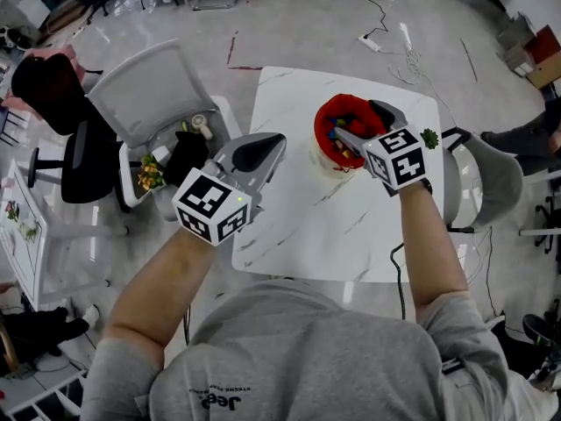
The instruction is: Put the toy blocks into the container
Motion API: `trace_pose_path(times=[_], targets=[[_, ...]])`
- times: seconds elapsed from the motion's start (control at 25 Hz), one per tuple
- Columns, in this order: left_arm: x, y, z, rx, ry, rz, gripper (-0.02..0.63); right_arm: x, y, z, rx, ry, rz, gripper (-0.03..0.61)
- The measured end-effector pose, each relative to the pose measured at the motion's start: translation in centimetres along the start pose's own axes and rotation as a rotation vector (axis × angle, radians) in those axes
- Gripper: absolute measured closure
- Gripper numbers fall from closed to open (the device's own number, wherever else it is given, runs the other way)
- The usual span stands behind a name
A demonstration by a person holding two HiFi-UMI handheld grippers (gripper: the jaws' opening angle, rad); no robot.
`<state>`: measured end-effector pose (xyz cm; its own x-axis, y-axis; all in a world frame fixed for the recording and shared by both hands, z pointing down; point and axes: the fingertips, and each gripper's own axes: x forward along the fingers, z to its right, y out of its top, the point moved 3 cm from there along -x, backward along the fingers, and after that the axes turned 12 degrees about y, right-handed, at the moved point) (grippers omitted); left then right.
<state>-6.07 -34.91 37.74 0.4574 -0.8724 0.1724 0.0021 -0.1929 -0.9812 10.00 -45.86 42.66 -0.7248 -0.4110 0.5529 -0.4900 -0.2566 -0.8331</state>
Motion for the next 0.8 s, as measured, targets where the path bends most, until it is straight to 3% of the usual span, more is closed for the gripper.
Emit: trace_pose_path(times=[0.4, 0.8], targets=[[-3.1, 1.0, -1.1, -0.007, 0.041, 0.039, 0.555, -1.0, 3.3, -3.4, -0.023, 0.067, 0.111, 0.200], [-14.1, 2.3, -5.2, -0.009, 0.176, 0.099, 0.555, -0.4, 10.3, -14.5, -0.079, 0.233, 0.265, 0.204]])
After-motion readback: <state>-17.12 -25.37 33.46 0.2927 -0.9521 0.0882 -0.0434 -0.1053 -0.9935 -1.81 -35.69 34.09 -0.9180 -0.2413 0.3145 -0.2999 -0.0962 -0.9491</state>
